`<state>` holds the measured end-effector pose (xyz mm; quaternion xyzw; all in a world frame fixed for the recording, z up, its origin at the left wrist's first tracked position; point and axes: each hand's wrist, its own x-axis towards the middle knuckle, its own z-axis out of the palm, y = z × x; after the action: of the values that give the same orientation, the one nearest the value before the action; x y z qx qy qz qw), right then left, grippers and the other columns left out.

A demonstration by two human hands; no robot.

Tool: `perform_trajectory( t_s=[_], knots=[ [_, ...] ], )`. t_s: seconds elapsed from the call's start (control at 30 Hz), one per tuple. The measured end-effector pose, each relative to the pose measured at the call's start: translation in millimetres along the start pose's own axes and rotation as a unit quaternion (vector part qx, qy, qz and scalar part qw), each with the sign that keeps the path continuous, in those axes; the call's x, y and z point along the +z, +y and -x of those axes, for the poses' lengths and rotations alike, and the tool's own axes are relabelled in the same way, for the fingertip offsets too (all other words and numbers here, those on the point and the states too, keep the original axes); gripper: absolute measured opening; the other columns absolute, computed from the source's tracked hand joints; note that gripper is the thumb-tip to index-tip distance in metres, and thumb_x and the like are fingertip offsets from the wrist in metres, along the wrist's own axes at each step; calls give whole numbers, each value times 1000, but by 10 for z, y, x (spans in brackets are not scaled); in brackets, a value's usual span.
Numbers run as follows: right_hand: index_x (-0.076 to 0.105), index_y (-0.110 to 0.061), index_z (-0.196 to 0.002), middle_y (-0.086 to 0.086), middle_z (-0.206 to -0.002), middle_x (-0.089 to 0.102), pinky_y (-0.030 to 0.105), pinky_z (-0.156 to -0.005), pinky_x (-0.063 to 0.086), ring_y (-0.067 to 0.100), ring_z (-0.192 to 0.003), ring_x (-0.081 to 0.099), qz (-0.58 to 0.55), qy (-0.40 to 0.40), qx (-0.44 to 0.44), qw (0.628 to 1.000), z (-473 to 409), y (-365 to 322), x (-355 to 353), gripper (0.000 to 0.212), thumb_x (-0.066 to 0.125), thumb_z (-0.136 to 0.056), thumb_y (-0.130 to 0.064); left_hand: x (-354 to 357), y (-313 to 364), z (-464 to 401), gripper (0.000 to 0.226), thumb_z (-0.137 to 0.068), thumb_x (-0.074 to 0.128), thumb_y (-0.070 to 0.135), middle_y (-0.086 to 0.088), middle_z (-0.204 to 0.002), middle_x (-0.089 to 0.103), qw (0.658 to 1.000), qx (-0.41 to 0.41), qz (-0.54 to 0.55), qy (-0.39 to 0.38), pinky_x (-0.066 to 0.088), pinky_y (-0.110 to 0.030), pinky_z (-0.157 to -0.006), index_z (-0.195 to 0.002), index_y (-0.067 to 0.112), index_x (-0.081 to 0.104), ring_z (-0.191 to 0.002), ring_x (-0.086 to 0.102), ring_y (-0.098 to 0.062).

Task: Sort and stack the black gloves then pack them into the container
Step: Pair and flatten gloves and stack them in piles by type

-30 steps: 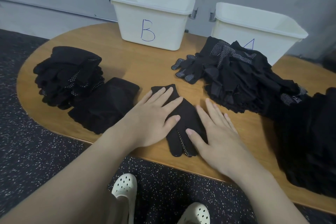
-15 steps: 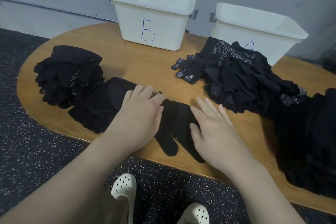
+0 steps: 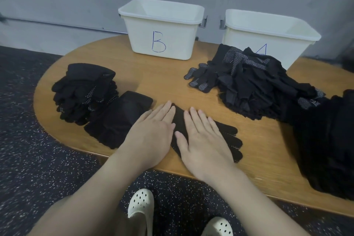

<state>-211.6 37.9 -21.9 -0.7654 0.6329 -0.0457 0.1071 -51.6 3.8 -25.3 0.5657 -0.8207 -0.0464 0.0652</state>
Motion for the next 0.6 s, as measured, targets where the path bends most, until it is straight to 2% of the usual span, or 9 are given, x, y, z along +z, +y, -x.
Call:
perform_trajectory(
  t_s=[0.13,0.27,0.37,0.43,0.5,0.6],
  knots=[
    [-16,-18,-162,-1,-168,-24,35,-128,-10,13,-155,-24,24,4,60,998,216,211,-29,86,-2,-97,-73,33,6,30,55,-112,17,34,0,-172,4,1000,-3,17,11,6,-30,-127,-164,16,12,-158,8,-11],
    [-21,-18,-160,-2,-167,-28,32,-126,-12,10,-153,-26,22,-2,104,994,418,434,-102,94,-7,-91,-79,35,17,39,59,-109,10,35,-2,-172,9,999,-6,30,22,7,-30,-127,-163,14,17,-158,13,-13],
    [-23,-17,-159,-3,-167,-29,34,-126,-15,10,-153,-28,24,-7,115,993,467,479,-137,94,-9,-90,-79,16,34,38,55,-112,24,34,-2,-171,15,999,-9,42,14,10,-30,-128,-163,17,20,-157,15,-14],
    [-22,-17,-159,-3,-167,-27,35,-127,-15,10,-153,-27,22,-11,113,993,462,476,-167,94,-8,-89,-77,-9,51,23,52,-110,35,35,-5,-163,38,997,-10,60,47,25,-35,-124,-158,15,36,-150,32,-20],
    [-18,-18,-161,-5,-169,-23,34,-126,-16,7,-153,-26,12,-2,103,995,449,477,-211,93,-6,-89,-76,-47,60,4,49,-107,44,37,-3,-143,58,992,-28,98,79,39,-37,-113,-150,14,47,-133,47,-22],
    [-9,-23,-163,-11,-169,-16,29,-125,-17,1,-152,-24,-6,36,56,998,421,526,-247,85,1,-95,-73,-121,50,-52,55,-100,57,46,1,-129,58,984,-74,149,67,43,-35,-105,-144,15,48,-121,49,-19]
  ],
)
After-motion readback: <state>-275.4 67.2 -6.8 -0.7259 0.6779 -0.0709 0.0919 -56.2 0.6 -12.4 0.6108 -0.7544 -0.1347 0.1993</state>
